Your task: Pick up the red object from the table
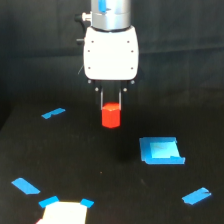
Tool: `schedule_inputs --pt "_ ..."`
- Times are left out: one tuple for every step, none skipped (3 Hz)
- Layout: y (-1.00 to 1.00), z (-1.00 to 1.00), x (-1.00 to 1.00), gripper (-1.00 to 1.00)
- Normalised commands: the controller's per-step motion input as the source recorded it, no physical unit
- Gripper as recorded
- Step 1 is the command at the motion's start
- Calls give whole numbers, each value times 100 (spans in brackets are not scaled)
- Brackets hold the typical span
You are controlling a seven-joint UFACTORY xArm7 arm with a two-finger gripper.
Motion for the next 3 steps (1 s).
schedule_inputs --pt "-28 65 -11 -100" --pt "-32 20 -13 -100" --pt "-74 20 -14 -100"
